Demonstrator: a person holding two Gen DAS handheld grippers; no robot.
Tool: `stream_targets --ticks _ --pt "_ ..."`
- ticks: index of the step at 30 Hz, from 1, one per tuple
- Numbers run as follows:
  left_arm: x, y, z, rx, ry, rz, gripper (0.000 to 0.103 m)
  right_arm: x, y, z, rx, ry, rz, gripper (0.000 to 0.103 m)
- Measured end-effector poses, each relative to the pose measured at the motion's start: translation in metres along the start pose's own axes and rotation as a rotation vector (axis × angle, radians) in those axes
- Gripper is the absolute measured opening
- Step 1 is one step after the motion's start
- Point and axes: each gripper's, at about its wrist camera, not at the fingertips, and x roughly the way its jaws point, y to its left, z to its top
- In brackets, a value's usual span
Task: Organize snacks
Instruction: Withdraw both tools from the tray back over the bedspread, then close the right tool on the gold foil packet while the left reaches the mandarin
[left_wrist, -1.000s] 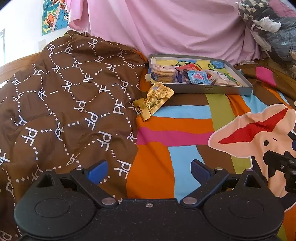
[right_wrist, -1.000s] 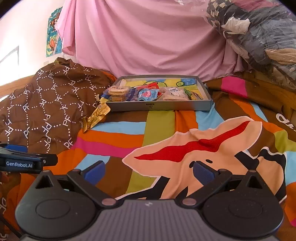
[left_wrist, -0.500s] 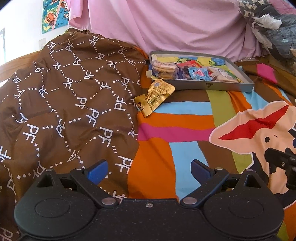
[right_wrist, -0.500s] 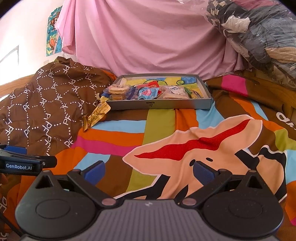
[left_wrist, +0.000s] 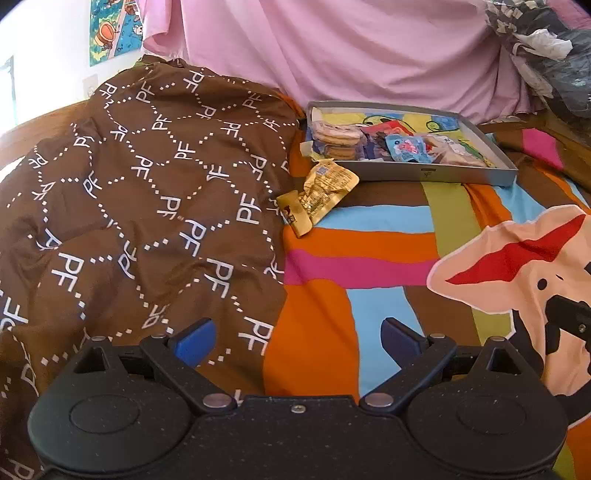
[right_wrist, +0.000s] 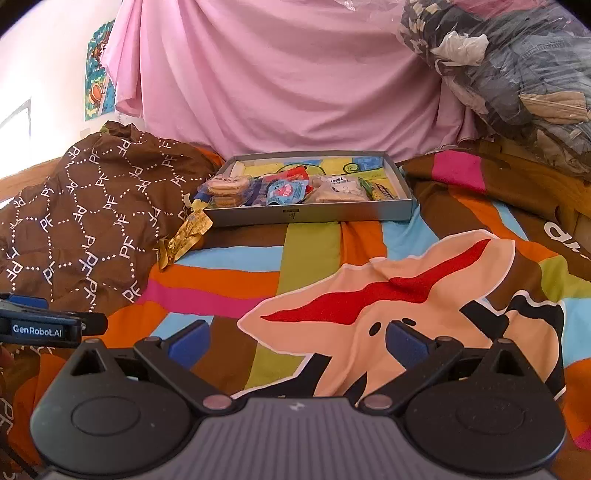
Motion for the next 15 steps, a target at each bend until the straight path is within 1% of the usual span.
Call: stream_targets --ticks 5,10,15 --pt "0.007 0.005 0.013 0.043 0.012 0.031 0.096 0.003 0.001 0.009 -0.003 -0.015 0.009 0.103" --pt "0.018 0.013 0.037 0.069 0.024 0.050 0.096 0.008 0.003 0.019 -0.011 -0.031 0.026 0.103" --pt "0.031 0.016 0.066 0.061 0.030 0.070 0.096 0.021 0.010 0.023 -0.030 -0.025 0.055 0.103"
